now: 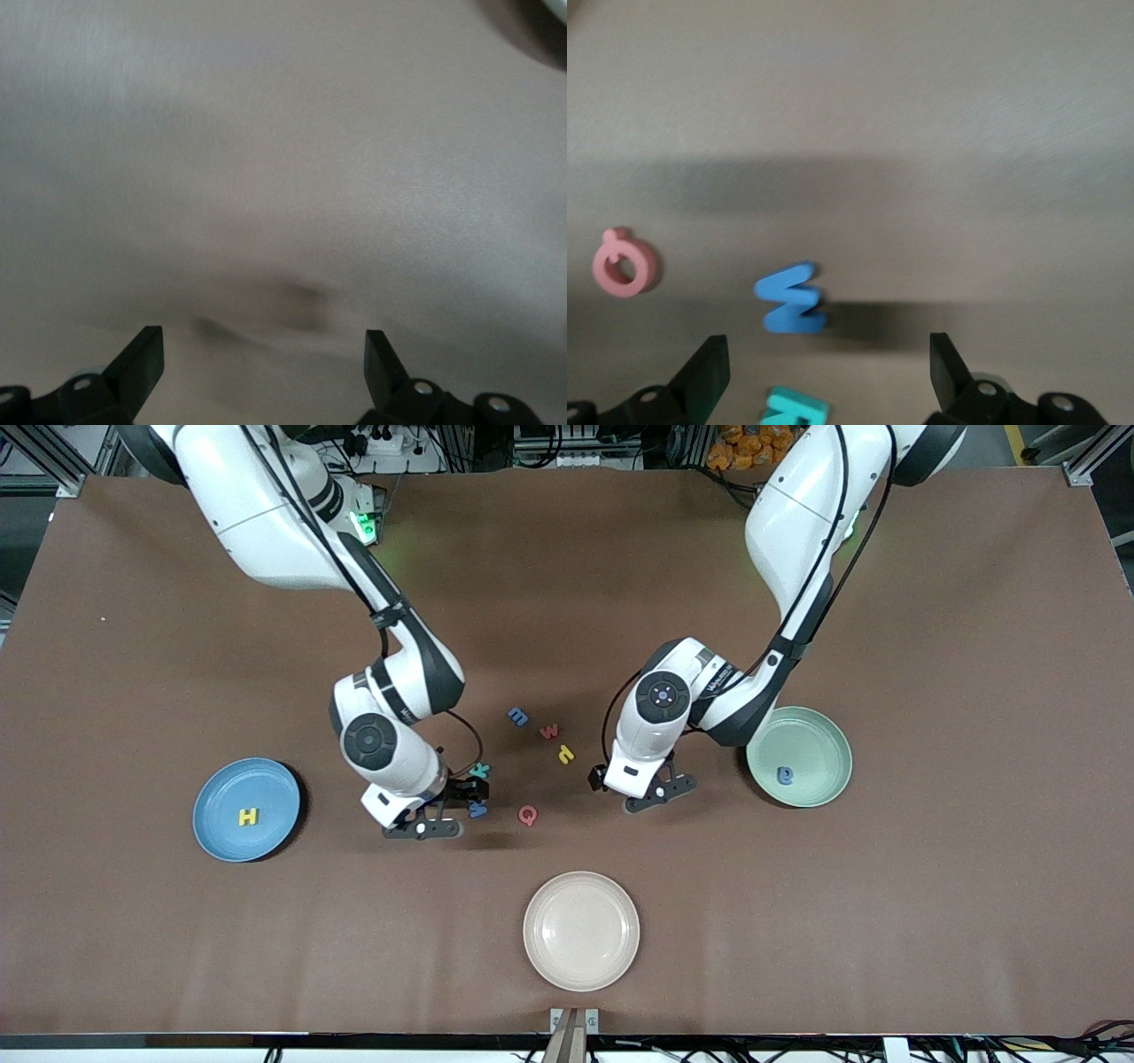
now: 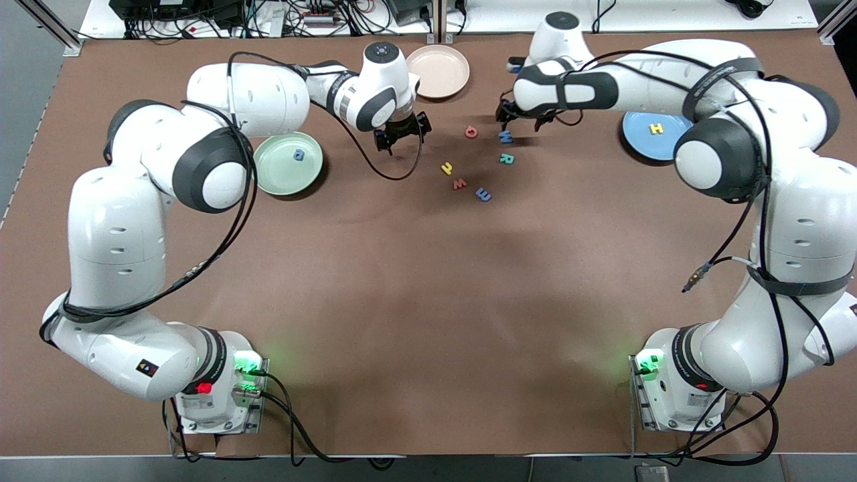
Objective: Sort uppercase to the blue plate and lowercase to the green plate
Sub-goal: 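Grasp the blue W with the right gripper while the left gripper reaches the u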
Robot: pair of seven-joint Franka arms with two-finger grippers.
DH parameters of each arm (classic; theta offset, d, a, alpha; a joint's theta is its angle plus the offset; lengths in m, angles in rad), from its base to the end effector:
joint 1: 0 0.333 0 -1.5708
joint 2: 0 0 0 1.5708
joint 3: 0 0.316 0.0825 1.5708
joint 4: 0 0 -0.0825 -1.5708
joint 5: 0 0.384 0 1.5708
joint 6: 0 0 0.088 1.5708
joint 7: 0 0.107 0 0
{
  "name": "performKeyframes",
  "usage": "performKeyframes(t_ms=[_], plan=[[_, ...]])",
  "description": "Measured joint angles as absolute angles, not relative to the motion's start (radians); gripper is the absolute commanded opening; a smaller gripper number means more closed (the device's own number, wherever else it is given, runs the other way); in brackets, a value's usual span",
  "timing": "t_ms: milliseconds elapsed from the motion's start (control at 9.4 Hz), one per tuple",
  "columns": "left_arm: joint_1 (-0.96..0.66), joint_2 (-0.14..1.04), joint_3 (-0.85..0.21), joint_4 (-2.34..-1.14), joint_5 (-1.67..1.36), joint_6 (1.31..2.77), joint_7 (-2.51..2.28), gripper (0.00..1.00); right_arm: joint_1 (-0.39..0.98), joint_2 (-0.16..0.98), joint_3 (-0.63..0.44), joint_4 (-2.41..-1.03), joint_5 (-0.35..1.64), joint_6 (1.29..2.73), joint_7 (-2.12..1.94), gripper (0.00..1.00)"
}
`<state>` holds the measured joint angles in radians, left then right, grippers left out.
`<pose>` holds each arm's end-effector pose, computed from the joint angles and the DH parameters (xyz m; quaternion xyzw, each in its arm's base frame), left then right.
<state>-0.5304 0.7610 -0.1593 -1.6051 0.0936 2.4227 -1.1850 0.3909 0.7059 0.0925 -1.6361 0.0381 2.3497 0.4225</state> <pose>0.5499 -0.4338 0.1919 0.9713 0.2345 0.0022 0.0403 0.6140 0.3143 0.2069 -0.9990 -0.0060 0.0146 0.0413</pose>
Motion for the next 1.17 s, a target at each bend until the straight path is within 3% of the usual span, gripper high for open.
performKeyframes(t_ms=[958,1064,1171], plan=[[-0.620,0.809,-0.161,-1.516,-0.028,2.413,-1.530,1.00,0.438,0.771,0.083,-1.616,-0.084,2.424,0.444,0.97],[-0.631,0.836,-0.160,-1.490,-0.028,2.410,-1.530,1.00,0.440,0.775,0.083,-1.614,-0.085,2.426,0.444,0.41],[-0.641,0.852,-0.160,-1.474,-0.028,2.387,-1.530,1.00,0.443,0.778,0.083,-1.611,-0.087,2.430,0.444,0.04]])
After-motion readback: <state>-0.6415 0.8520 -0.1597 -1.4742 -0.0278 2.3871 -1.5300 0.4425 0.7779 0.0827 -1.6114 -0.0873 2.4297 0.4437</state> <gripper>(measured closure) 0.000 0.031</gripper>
